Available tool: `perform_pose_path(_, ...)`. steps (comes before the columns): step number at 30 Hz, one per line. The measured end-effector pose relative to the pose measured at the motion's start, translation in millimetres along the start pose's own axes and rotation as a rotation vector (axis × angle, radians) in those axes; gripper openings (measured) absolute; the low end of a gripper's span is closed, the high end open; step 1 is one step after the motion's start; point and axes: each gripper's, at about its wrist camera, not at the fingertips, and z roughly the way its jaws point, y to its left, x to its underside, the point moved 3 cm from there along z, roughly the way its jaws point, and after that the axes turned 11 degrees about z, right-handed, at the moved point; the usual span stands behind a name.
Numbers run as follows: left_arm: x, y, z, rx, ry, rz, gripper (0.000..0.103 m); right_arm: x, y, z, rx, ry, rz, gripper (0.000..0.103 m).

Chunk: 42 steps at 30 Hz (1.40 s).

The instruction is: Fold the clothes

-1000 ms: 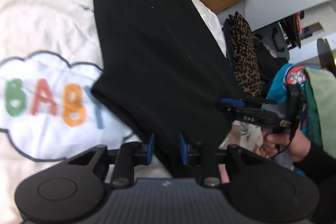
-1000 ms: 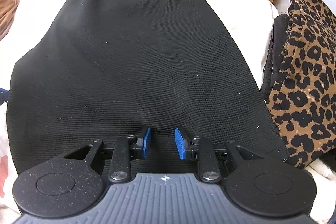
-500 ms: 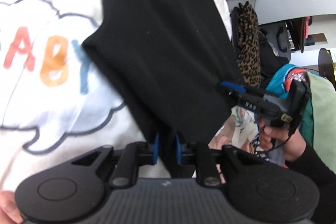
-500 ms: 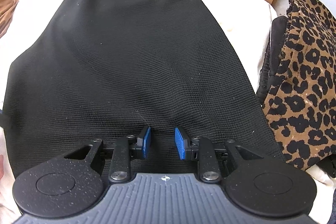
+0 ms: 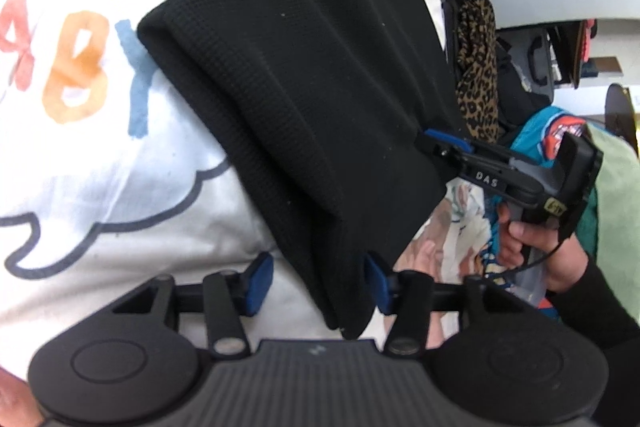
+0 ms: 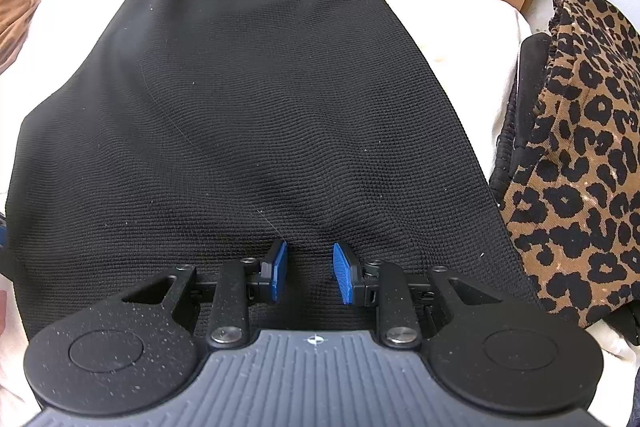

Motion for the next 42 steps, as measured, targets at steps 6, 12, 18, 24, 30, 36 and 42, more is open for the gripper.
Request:
perform_pose_path(6, 5.4, 15.5, -0.4, 0.09, -0.07, -0.115, 0.053, 13.0, -1.5, -2.5, -0.002, 0.0, 0.0, 0.031)
perform_pose_path(12, 9.2, 19.2, 5.4, 0.108, -0.104, -0.142, 0.034, 9.0, 1.8, 0.8, 0.001, 0.001, 0.0, 0.031)
perform_pose_path(18, 14.3, 22.7, 9.5, 0.124, -0.133, -0.148, 0.022, 1.4, 0.0, 7.0, 0.0, 0.0, 0.006, 0.031)
perform_pose_path(24, 12.7, 16.1, 18.6, 0.119, -0.114, -0.11, 0.016, 0.5, -1.7, 3.6, 0.001, -0.008, 0.026, 0.031)
perform_pose_path(30, 9.1, 10.9, 14.9, 0.095, -0.081, -0.08, 0.008, -0.5, -3.4, 0.2, 0.001, -0.015, 0.045, 0.031)
perform_pose_path(36, -6.4, -2.4, -5.4, 0.027, -0.007, -0.006, 0.007, -4.0, -10.1, -9.7, 0.005, -0.077, 0.084, 0.032)
perform_pose_path(42, -12.6, -7.8, -33.3, -0.001, 0.027, 0.009, 0.007, -8.3, -31.7, -19.0, 0.045, -0.15, 0.141, 0.032)
